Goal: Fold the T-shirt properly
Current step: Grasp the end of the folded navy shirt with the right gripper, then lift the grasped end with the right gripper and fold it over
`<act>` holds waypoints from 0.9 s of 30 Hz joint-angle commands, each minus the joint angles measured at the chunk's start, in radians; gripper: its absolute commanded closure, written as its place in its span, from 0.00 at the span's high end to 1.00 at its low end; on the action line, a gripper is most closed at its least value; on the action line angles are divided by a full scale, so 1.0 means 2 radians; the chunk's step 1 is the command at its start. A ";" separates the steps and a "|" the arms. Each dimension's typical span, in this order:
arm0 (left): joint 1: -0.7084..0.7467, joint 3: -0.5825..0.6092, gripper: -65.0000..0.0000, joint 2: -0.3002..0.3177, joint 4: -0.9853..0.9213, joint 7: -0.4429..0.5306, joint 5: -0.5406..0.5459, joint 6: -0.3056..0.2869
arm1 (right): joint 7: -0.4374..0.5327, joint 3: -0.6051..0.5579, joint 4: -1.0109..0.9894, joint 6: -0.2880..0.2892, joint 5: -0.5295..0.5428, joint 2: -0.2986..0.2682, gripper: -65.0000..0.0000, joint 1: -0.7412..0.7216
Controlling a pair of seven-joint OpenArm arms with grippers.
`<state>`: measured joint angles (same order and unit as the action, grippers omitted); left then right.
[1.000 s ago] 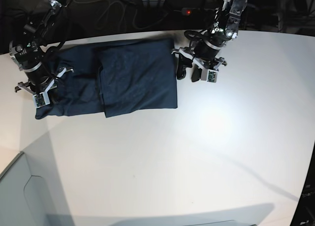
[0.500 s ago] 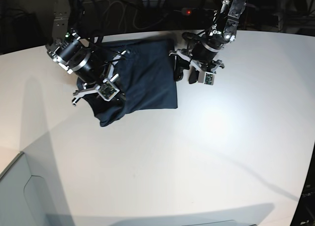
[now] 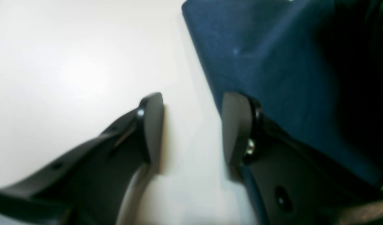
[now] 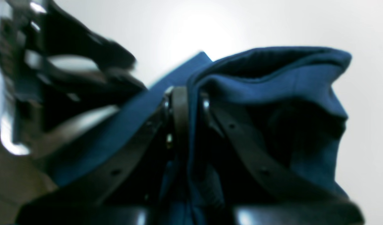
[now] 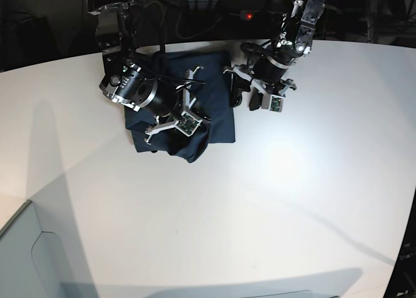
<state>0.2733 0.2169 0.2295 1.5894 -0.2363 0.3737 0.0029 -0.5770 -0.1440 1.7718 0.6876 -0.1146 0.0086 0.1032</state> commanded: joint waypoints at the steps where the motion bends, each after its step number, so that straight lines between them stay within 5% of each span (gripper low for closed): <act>1: -0.001 -0.001 0.46 0.001 0.007 0.006 0.002 -0.001 | 0.016 0.000 0.006 0.005 0.010 0.009 0.00 -0.007; 7: -0.001 -0.001 0.46 0.001 0.007 0.006 0.002 -0.001 | 0.016 -0.002 -0.002 0.005 0.010 0.034 0.01 -0.018; 14: -0.009 -0.001 0.46 0.001 0.007 0.006 0.002 -0.001 | 0.017 -0.002 -0.086 0.005 0.009 0.034 0.01 -0.049; 27: -0.011 -0.001 0.46 0.001 0.007 0.006 0.002 -0.001 | 0.017 -0.003 -0.095 0.005 0.009 0.034 0.01 -0.047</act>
<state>0.2546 0.2150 0.2298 1.5879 -0.2432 0.3733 0.0032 -0.5694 -0.1471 1.5654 0.6876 -0.1192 0.0692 0.0200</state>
